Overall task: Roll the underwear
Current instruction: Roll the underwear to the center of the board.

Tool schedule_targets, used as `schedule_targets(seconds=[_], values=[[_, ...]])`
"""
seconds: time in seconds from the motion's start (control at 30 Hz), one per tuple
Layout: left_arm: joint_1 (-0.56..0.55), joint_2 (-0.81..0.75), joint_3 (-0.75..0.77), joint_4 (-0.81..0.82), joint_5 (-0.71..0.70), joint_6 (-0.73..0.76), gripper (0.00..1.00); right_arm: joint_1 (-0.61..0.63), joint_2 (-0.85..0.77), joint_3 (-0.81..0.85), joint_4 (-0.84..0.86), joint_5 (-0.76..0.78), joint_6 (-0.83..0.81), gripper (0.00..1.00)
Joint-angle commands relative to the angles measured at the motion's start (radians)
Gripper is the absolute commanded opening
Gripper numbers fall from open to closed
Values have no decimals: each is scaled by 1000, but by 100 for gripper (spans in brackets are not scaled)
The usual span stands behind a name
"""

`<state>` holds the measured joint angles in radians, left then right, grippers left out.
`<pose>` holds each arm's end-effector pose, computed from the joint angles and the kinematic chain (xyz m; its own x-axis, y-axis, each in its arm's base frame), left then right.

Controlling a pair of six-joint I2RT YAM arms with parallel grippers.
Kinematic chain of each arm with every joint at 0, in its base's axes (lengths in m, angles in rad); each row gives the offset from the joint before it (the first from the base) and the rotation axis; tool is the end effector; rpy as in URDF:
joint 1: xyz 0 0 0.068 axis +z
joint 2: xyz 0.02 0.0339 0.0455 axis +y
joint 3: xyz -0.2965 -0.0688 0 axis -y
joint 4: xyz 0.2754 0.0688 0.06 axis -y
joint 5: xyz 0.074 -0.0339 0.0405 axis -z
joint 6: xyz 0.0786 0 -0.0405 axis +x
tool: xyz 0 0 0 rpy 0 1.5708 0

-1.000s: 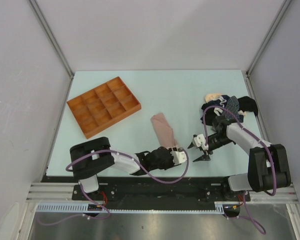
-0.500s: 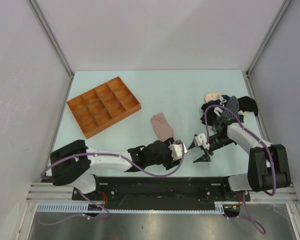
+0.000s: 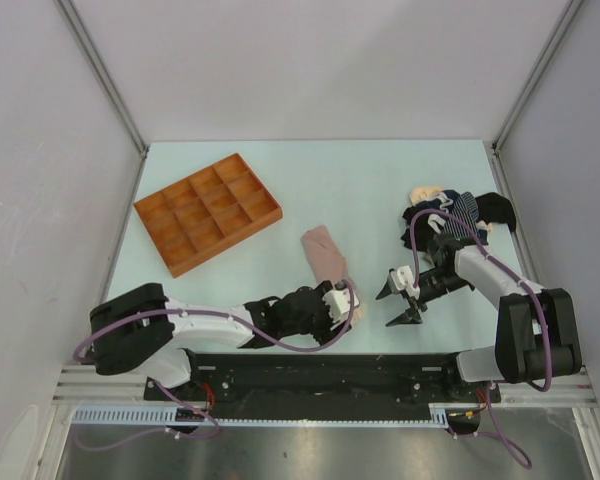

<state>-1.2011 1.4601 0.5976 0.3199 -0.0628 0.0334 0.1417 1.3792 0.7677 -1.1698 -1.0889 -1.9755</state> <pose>0.1284 -0.3176 0.1593 -0.1560 0.4949 -0.8548 0.9169 0.3944 0.0610 0.1886 0.0973 0.1876 0.2729 -0.3914 -0.8788 -0.9363 -0.3179 -0.1491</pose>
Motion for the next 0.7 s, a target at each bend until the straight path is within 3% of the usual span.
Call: schedule_targets(seconds=[0.0, 0.2, 0.23, 0.47, 0.67], values=[[5, 14, -47, 106, 38, 11, 75, 2, 3, 10, -36, -20, -278, 70], [15, -41, -104, 128, 12, 17, 75, 103, -2, 8, 11, 38, -298, 76], [24, -64, -116, 117, 2, -1, 75, 140, -8, 7, 39, 70, -243, 76], [173, -389, -212, -43, -94, -222, 85, 383, 23, 4, 359, 193, -59, 77], [218, -665, -249, -192, -149, -260, 94, 461, 106, 2, 492, 294, -11, 75]])
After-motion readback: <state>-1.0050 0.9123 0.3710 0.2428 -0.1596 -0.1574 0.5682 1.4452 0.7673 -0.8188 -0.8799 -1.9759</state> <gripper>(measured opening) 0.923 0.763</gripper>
